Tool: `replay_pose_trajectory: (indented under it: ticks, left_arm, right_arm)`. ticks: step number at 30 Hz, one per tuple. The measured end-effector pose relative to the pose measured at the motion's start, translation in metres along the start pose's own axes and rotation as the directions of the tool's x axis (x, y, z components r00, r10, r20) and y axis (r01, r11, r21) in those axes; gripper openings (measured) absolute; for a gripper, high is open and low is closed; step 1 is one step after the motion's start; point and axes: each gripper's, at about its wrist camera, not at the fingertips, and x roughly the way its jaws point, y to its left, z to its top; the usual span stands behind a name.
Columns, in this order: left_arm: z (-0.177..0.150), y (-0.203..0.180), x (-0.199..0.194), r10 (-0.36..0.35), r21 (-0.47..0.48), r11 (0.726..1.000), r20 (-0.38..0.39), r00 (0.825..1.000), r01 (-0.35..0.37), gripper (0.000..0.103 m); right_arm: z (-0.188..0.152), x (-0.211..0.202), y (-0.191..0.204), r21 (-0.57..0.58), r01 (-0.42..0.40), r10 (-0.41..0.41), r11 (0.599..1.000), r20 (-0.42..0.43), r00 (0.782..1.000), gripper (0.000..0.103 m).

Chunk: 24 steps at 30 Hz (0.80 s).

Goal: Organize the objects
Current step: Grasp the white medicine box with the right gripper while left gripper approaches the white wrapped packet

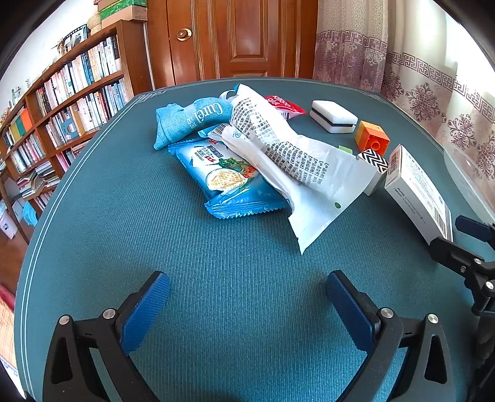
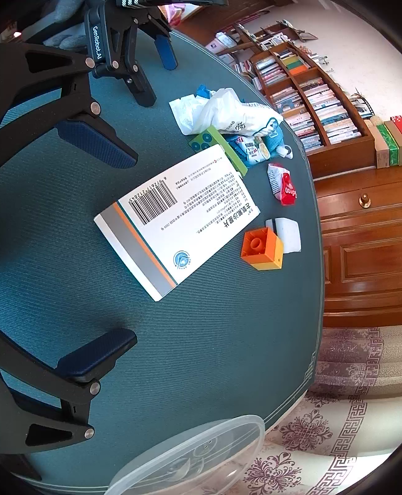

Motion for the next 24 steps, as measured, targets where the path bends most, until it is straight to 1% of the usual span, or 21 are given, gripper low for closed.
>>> replay_pose_trajectory:
  ticks: [4, 9, 11, 12, 14, 15, 17, 18, 24]
  left_arm:
    - [0.000, 0.002, -0.002, 0.006, -0.001, 1.000, 0.000, 1.000, -0.006, 0.103]
    - [-0.001, -0.002, -0.003, 0.031, -0.004, 1.000, 0.005, 1.000, -0.031, 0.103]
    - [0.000, -0.004, -0.003, 0.040, 0.001, 0.999, 0.008, 0.999, -0.040, 0.103]
    - [0.000, -0.004, -0.003, 0.039, 0.000, 0.999, 0.007, 0.999, -0.039, 0.103]
    - [0.001, -0.003, -0.002, 0.026, -0.010, 1.000, 0.001, 1.000, -0.026, 0.103]
    - [0.001, -0.002, -0.001, 0.022, -0.013, 1.000, -0.001, 1.000, -0.022, 0.103]
    - [0.001, -0.003, -0.001, 0.024, -0.012, 1.000, -0.001, 1.000, -0.024, 0.103]
    - [0.001, -0.003, -0.001, 0.023, -0.012, 1.000, -0.001, 1.000, -0.023, 0.103]
    - [0.003, -0.004, 0.001, 0.023, -0.021, 1.000, -0.011, 1.000, -0.023, 0.103]
  right_arm:
    - [0.012, -0.005, 0.007, -0.070, 0.013, -0.010, 0.997, 0.047, 0.999, 0.103]
    - [0.027, 0.003, 0.011, -0.120, -0.002, 0.011, 0.993, 0.069, 0.998, 0.103]
    - [0.032, 0.007, 0.012, -0.137, 0.004, 0.007, 0.991, 0.073, 0.997, 0.101]
    - [0.033, 0.008, 0.014, -0.145, -0.003, 0.014, 0.989, 0.073, 0.997, 0.098]
    - [0.036, 0.012, 0.013, -0.157, -0.024, 0.035, 0.987, 0.072, 0.997, 0.097]
    - [0.036, 0.013, 0.013, -0.163, -0.036, 0.048, 0.986, 0.068, 0.997, 0.094]
    - [0.034, 0.017, 0.013, -0.162, -0.061, 0.069, 0.985, 0.045, 0.997, 0.085]
    - [0.032, 0.019, 0.012, -0.155, -0.076, 0.082, 0.985, 0.032, 0.996, 0.077]
    - [0.020, 0.012, 0.007, -0.123, -0.084, 0.089, 0.989, 0.036, 0.995, 0.066]
